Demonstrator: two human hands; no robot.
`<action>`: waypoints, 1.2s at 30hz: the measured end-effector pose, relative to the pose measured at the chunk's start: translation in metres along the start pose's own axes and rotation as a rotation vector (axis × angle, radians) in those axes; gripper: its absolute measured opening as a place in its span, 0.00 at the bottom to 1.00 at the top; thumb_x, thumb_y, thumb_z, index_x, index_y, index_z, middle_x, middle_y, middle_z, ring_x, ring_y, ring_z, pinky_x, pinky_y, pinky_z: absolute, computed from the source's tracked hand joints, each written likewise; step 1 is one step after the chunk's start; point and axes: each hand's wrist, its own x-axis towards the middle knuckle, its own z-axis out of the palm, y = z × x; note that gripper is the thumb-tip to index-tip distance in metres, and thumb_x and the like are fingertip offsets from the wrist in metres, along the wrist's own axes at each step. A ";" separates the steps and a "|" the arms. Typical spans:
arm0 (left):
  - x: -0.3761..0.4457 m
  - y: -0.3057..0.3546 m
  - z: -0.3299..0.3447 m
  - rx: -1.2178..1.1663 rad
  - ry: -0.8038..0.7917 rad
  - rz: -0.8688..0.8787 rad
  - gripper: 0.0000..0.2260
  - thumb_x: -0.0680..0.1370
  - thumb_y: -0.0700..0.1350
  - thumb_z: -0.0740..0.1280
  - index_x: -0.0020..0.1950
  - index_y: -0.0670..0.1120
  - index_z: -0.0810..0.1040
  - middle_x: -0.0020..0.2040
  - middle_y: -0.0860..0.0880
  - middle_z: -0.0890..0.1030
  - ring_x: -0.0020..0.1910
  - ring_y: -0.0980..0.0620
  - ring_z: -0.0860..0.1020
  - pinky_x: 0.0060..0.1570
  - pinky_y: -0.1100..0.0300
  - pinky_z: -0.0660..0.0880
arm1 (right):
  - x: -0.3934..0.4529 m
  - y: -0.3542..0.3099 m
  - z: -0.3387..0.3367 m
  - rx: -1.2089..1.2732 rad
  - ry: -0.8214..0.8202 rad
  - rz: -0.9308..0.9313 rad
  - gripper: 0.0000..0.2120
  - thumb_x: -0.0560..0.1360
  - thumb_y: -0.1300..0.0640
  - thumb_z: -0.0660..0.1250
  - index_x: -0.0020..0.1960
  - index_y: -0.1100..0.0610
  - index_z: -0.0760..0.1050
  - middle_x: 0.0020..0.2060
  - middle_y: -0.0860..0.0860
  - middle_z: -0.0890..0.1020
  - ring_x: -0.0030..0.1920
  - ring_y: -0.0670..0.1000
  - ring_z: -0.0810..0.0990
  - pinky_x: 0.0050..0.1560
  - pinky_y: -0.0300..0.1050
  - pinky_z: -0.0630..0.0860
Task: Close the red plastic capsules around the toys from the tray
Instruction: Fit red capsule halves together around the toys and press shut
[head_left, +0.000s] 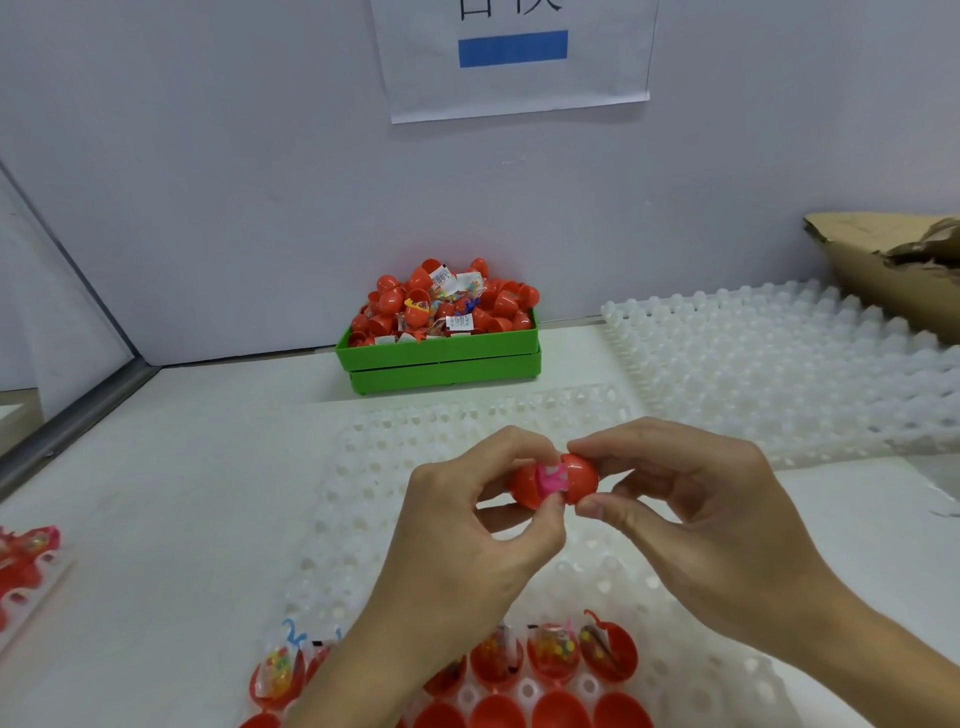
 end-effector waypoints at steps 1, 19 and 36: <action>0.000 0.000 0.000 0.020 0.000 0.011 0.07 0.73 0.40 0.69 0.47 0.52 0.80 0.41 0.50 0.82 0.45 0.48 0.82 0.46 0.66 0.80 | 0.000 0.000 0.000 -0.004 -0.002 0.000 0.14 0.67 0.61 0.75 0.52 0.53 0.83 0.43 0.45 0.85 0.45 0.50 0.85 0.42 0.38 0.80; 0.000 -0.005 -0.004 -0.032 -0.033 -0.086 0.16 0.72 0.38 0.75 0.55 0.53 0.81 0.54 0.59 0.84 0.55 0.61 0.81 0.49 0.65 0.80 | 0.002 0.003 -0.001 0.021 -0.016 -0.009 0.13 0.67 0.59 0.77 0.51 0.54 0.84 0.43 0.46 0.86 0.44 0.51 0.85 0.42 0.42 0.81; 0.001 -0.004 0.000 -0.049 0.023 -0.100 0.21 0.69 0.34 0.77 0.51 0.58 0.84 0.47 0.62 0.85 0.49 0.63 0.83 0.47 0.69 0.79 | 0.001 -0.002 0.000 0.058 0.079 0.140 0.15 0.64 0.72 0.77 0.43 0.53 0.85 0.32 0.48 0.86 0.31 0.48 0.84 0.33 0.37 0.79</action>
